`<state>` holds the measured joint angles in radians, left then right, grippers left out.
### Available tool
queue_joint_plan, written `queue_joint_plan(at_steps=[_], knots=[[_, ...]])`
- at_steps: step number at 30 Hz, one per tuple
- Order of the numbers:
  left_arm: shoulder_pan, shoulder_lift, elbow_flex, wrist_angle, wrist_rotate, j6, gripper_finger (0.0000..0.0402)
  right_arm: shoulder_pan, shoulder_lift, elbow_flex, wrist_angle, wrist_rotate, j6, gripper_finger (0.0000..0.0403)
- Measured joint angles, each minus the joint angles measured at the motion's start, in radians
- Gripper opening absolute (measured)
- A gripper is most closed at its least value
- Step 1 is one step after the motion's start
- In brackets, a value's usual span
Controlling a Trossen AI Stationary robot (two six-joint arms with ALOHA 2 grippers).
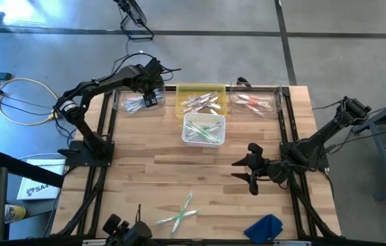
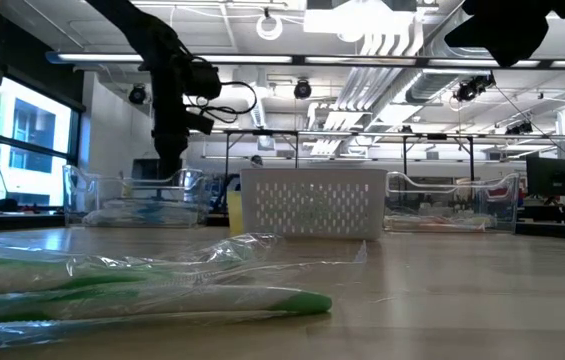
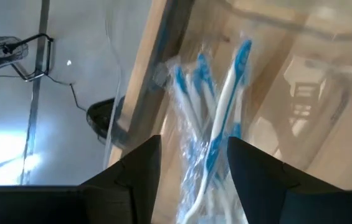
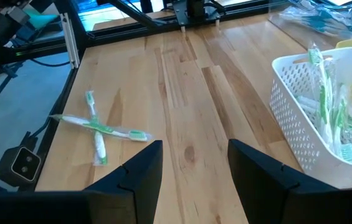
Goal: Pick & Place Toothbrushes
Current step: Put the green toothbrush into the white bin
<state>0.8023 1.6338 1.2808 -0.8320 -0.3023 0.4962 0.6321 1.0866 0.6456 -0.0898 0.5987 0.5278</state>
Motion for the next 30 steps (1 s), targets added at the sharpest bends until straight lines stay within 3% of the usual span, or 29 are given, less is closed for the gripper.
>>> queue_joint_plan(at_steps=[10,30], knots=[[-0.023,-0.033,0.000,0.092,0.175,0.052,0.0177,0.000,0.000,0.000,0.000,0.000,0.000,0.0174],[-0.314,-0.223,0.001,0.213,0.179,0.173,0.0177,0.000,0.000,0.000,0.000,0.001,0.003,0.0174]])
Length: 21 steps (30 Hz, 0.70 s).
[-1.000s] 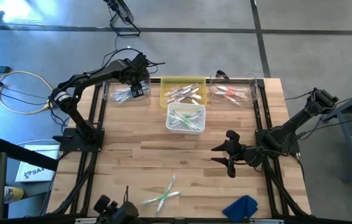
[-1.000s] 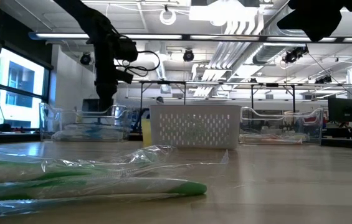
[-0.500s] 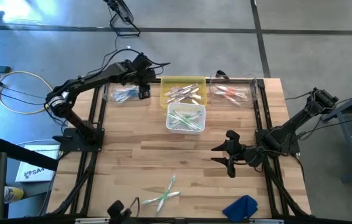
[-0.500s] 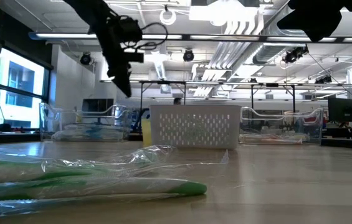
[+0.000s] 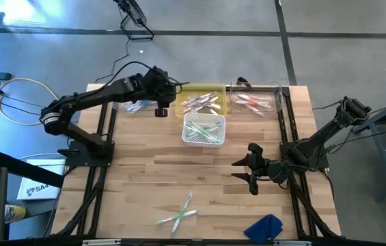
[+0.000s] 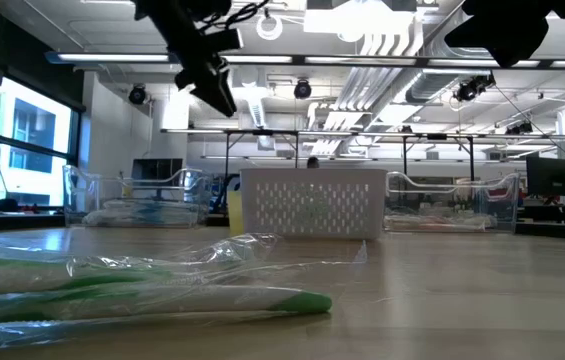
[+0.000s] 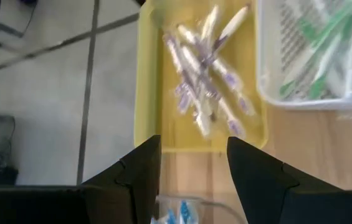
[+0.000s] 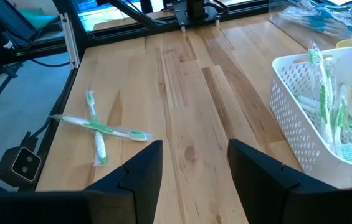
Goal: Pick & Place Toothbrushes
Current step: Put the green toothbrush into the white bin
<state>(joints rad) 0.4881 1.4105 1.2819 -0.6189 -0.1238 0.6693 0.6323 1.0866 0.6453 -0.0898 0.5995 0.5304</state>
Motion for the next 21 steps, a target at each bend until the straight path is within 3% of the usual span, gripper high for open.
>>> queue_joint_plan(at_steps=[4,10,16,21], knots=[[-0.058,-0.015,-0.023,0.084,0.002,0.000,0.0177,0.000,0.000,0.000,0.000,0.000,-0.002,0.0174],[-0.117,-0.138,-0.268,0.339,0.011,-0.033,0.0177,0.000,0.000,0.000,-0.001,0.000,0.000,0.0174],[-0.179,-0.369,-0.541,0.407,0.011,-0.143,0.0177,0.000,0.000,0.000,-0.003,0.004,-0.003,0.0174],[-0.297,-0.594,-0.716,0.526,0.014,-0.237,0.0177,-0.016,0.000,0.000,-0.003,0.011,-0.003,0.0174]])
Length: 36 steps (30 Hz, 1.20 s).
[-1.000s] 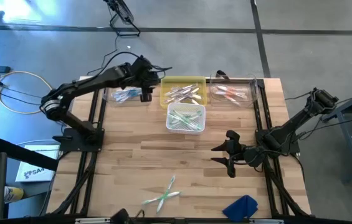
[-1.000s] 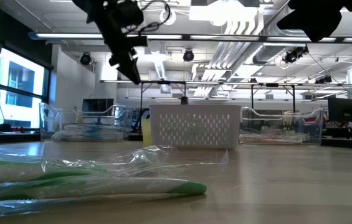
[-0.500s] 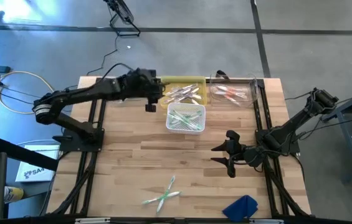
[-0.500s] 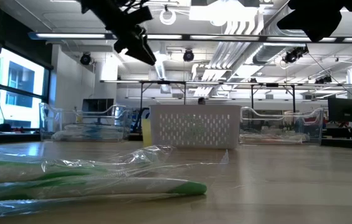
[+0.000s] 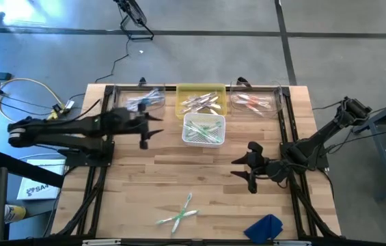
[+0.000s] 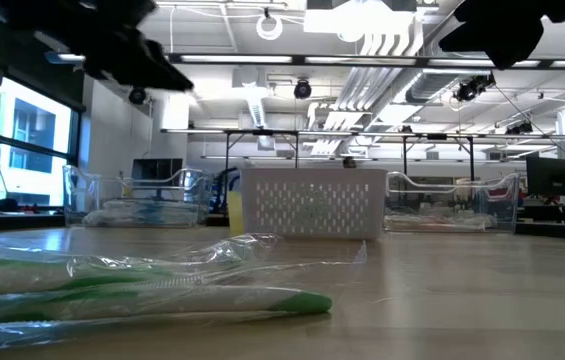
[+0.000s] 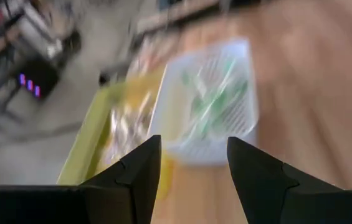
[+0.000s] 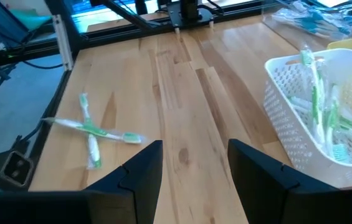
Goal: Pick & Place Toothbrushes
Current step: Put the green toothbrush into the white bin
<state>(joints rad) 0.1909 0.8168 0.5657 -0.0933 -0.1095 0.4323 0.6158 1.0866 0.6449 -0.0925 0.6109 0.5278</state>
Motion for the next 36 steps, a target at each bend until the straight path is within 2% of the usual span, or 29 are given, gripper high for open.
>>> queue_joint_plan(at_steps=[5,9,21,36], knots=[[-0.126,-0.171,-0.079,0.083,-0.002,-0.037,0.0177,-0.024,0.000,0.000,0.001,0.000,0.000,0.0174],[-0.216,-0.232,-0.086,0.088,-0.001,-0.037,0.0177,-0.043,0.000,0.000,0.002,0.000,0.000,0.0174],[-0.387,-0.218,-0.086,0.093,-0.002,-0.018,0.0177,-0.056,0.000,0.000,0.003,-0.008,0.001,0.0174],[-0.515,-0.196,-0.086,0.105,-0.003,-0.024,0.0177,-0.056,0.000,0.000,0.003,-0.008,0.002,0.0174]])
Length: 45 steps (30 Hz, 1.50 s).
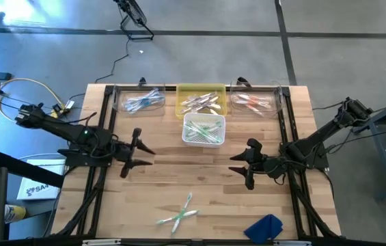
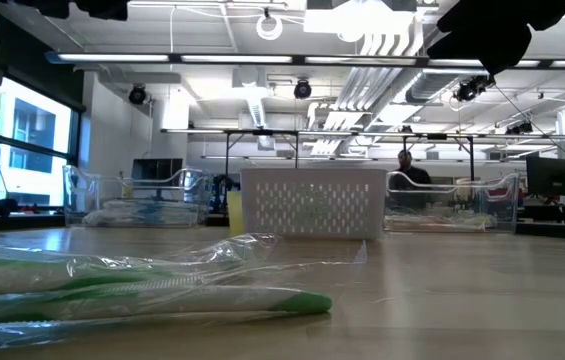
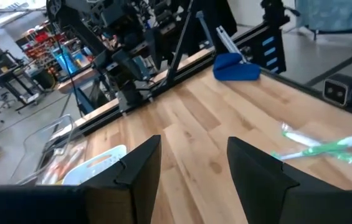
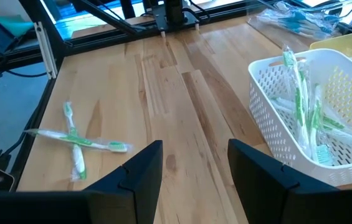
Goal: Pick & Place Toothbrushes
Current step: Put the green toothbrush into the white bin
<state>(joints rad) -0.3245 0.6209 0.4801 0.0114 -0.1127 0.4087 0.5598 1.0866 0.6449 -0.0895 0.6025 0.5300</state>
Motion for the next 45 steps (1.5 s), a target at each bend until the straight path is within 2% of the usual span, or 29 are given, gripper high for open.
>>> queue_joint_plan(at_steps=[19,25,31,38,45], knots=[[-0.010,0.023,0.000,0.036,0.001,-0.182,0.0177,0.000,0.000,0.000,-0.004,0.000,-0.003,0.0174],[-0.010,0.081,0.000,0.043,0.075,-0.241,0.0177,0.000,0.000,0.000,-0.005,0.000,-0.003,0.0174],[-0.011,0.171,0.000,0.060,0.072,-0.341,0.0177,0.000,0.000,0.000,-0.005,-0.004,-0.003,0.0174],[-0.123,0.297,0.000,0.165,0.007,-0.370,0.0177,0.000,0.000,0.000,-0.011,-0.004,-0.003,0.0174],[-0.287,0.389,0.017,0.247,-0.178,-0.396,0.0177,0.000,0.000,0.001,-0.013,-0.004,-0.004,0.0174]])
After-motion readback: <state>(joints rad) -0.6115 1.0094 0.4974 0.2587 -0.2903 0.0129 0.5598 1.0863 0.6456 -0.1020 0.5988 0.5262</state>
